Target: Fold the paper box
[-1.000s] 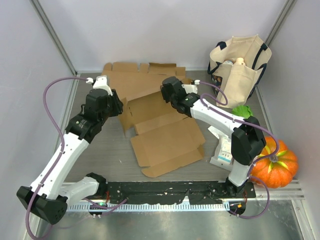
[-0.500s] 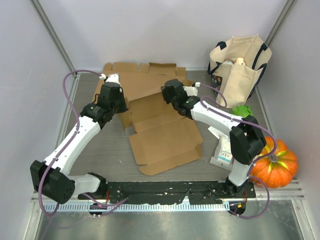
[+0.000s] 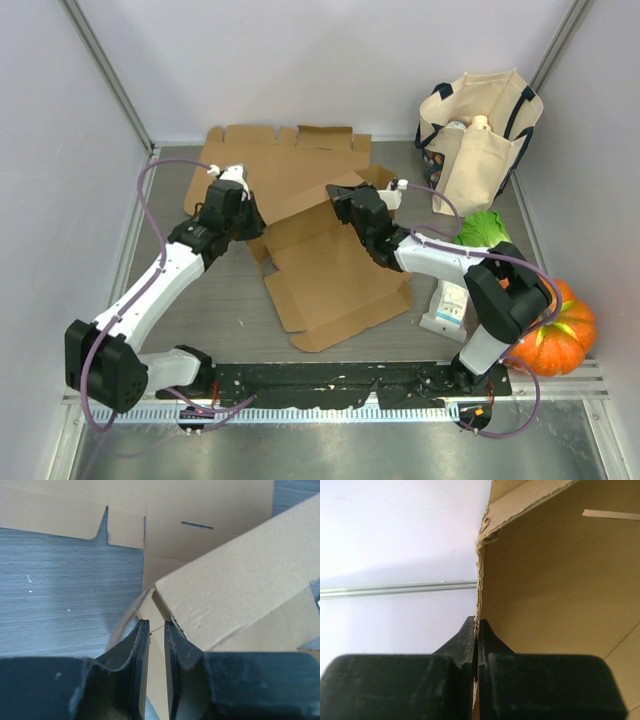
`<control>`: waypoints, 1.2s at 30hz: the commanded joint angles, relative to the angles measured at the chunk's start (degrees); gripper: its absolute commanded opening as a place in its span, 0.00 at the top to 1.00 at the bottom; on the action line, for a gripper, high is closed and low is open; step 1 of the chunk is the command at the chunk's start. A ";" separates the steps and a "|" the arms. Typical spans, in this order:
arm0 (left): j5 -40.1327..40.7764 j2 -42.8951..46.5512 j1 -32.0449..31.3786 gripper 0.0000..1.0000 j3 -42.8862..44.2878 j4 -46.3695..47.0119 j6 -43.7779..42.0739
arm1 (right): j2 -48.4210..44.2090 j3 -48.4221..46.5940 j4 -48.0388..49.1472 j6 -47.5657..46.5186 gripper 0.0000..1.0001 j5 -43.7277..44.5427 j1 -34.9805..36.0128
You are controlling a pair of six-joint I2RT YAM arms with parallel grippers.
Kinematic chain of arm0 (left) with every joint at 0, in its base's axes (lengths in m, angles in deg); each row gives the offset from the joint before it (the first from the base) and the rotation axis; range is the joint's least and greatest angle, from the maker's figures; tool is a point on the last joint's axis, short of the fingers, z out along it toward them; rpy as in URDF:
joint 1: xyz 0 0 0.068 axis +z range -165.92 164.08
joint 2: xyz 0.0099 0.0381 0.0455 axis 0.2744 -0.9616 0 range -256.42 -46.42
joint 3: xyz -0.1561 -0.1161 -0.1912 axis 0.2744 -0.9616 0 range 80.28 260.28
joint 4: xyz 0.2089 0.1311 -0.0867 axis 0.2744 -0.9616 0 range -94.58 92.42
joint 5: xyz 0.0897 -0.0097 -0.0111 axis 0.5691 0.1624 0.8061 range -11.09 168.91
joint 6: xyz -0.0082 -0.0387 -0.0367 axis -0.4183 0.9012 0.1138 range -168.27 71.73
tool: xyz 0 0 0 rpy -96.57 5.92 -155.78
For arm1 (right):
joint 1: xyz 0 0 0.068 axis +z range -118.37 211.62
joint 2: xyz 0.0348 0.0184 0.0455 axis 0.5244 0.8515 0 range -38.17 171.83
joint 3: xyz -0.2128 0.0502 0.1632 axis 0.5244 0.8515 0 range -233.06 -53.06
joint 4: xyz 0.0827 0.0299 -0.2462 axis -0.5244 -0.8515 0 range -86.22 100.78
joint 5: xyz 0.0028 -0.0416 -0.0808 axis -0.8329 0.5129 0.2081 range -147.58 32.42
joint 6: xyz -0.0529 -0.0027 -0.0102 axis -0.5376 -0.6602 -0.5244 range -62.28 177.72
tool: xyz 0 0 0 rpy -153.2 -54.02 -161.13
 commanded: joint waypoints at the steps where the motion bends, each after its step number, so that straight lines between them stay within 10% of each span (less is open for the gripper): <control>1: -3.84 8.97 0.35 0.72 -2.44 5.81 1.41 | -2.74 2.94 8.13 -4.81 0.99 -0.21 0.31; 13: 15.84 27.01 0.26 0.35 -7.63 -8.77 7.89 | -3.35 2.06 5.41 -2.61 0.99 0.41 -0.04; 18: 11.20 24.63 0.35 0.57 -7.71 -15.11 13.62 | -2.48 1.71 4.62 -1.12 0.99 -0.12 -0.13; 23: 5.30 30.69 0.35 0.40 -17.99 -7.83 19.94 | -2.39 2.15 4.79 -0.77 0.99 -0.65 -0.04; 36: -16.68 32.54 0.35 0.73 -29.58 4.91 33.65 | -2.47 1.01 2.86 0.29 0.99 -0.56 -0.04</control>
